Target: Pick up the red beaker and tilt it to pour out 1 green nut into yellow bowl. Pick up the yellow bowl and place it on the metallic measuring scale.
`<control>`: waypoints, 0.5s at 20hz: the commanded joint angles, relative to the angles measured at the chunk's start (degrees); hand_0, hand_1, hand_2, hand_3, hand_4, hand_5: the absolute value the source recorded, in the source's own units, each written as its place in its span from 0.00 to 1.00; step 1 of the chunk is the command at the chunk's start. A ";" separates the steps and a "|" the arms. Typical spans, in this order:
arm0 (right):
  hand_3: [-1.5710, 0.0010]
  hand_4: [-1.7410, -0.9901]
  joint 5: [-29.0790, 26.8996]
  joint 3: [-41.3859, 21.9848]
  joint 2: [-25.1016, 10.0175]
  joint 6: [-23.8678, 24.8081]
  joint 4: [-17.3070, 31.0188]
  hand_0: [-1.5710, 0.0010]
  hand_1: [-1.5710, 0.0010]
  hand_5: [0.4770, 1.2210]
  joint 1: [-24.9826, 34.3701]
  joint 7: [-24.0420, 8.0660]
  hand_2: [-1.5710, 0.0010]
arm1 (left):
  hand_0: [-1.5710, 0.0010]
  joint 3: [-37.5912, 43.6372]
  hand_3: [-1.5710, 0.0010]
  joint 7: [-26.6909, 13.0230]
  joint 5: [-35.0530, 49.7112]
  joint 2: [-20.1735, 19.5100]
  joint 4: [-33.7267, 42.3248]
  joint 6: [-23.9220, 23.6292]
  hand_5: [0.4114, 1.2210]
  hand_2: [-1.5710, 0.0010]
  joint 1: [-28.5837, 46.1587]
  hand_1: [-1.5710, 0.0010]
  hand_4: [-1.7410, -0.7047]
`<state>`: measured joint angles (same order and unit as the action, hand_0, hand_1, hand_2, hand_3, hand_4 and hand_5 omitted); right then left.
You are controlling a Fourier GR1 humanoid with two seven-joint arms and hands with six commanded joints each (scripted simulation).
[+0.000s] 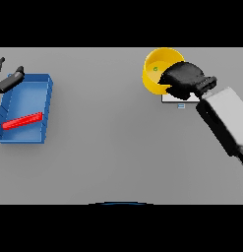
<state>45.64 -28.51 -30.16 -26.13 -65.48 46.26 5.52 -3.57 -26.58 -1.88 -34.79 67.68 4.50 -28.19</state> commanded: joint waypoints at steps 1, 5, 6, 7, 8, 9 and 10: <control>0.27 0.00 0.07 0.59 -0.27 0.99 2.43 0.00 0.00 1.00 0.87 0.90 0.01 | 1.00 0.02 1.00 0.04 -0.23 -0.09 -0.14 -0.21 0.41 1.00 -0.14 1.00 0.86; 0.27 0.00 0.61 1.91 0.31 5.00 9.86 0.00 0.00 1.00 2.17 0.67 0.01 | 1.00 -0.15 1.00 -2.03 0.34 -0.03 1.67 -0.05 0.43 1.00 0.64 1.00 0.86; 0.26 0.00 0.67 2.05 0.06 5.40 11.17 0.00 0.00 1.00 2.47 1.34 0.02 | 1.00 -0.08 1.00 -2.74 0.43 0.12 1.76 -0.27 0.43 1.00 0.29 1.00 0.85; 0.26 0.00 0.81 2.37 0.20 6.25 13.05 0.00 0.00 1.00 2.82 1.24 0.02 | 1.00 0.04 1.00 -3.09 0.33 -0.19 1.27 -0.12 0.44 1.00 0.15 1.00 0.85; 0.26 0.00 0.69 2.69 0.45 7.16 15.16 0.00 0.00 1.00 3.04 1.88 0.03 | 1.00 -0.05 1.00 -3.34 0.27 -0.14 1.54 -0.23 0.45 1.00 0.20 1.00 0.85; 0.25 0.00 0.79 3.03 0.52 8.42 17.91 0.00 0.00 1.00 3.33 3.08 0.05 | 1.00 -0.28 1.00 -3.35 0.29 -0.06 2.38 -0.32 0.45 1.00 1.02 1.00 0.85; 0.23 0.00 1.15 3.06 0.89 9.31 20.17 0.00 0.00 1.00 4.11 3.30 0.06 | 1.00 -0.81 1.00 -3.53 -0.28 0.46 1.89 -0.60 0.46 1.00 0.39 1.00 0.85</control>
<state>46.83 -25.46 -29.25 -16.83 -45.28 50.36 8.55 -4.39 -30.13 -2.15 -34.30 69.59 3.92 -27.82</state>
